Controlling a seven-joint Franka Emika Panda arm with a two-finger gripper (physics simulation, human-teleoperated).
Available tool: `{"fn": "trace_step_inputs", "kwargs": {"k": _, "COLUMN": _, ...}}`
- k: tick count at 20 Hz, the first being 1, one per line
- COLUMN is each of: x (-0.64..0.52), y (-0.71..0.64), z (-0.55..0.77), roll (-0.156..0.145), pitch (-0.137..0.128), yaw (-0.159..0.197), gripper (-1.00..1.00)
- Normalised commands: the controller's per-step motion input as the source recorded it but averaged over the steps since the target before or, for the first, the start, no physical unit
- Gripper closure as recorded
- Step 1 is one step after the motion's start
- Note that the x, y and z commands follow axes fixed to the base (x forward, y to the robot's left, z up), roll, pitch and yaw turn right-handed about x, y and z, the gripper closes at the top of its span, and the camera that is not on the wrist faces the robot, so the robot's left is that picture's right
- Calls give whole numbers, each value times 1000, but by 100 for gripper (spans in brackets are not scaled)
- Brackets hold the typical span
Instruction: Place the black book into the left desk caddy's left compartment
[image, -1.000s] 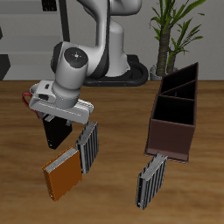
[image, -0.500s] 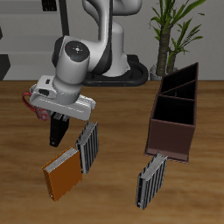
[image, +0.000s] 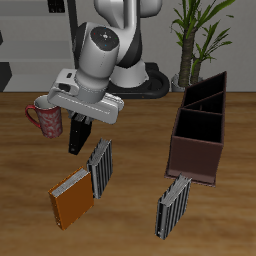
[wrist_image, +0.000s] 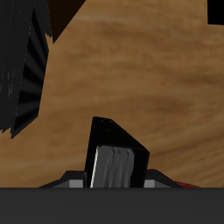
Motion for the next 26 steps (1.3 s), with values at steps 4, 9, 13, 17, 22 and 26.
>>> {"fn": "trace_step_inputs", "kwargs": {"k": 4, "x": -314, "y": 447, "z": 460, "roll": -41, "pitch": -39, "yaw": -13, "gripper": 100}}
{"fn": "trace_step_inputs", "kwargs": {"k": 9, "x": -231, "y": 267, "z": 320, "roll": -21, "pitch": -17, "yaw": -31, "gripper": 100}}
{"fn": "trace_step_inputs", "kwargs": {"k": 13, "x": -302, "y": 425, "z": 339, "roll": 9, "pitch": -40, "yaw": -15, "gripper": 100}}
{"fn": "trace_step_inputs", "kwargs": {"k": 17, "x": -228, "y": 333, "z": 197, "roll": 3, "pitch": -41, "yaw": 36, "gripper": 100}}
{"fn": "trace_step_inputs", "kwargs": {"k": 22, "x": -388, "y": 491, "z": 239, "roll": 16, "pitch": -31, "yaw": 15, "gripper": 100}}
{"fn": "trace_step_inputs", "kwargs": {"k": 26, "x": -251, "y": 303, "z": 107, "roll": 15, "pitch": -19, "yaw": 7, "gripper": 100}}
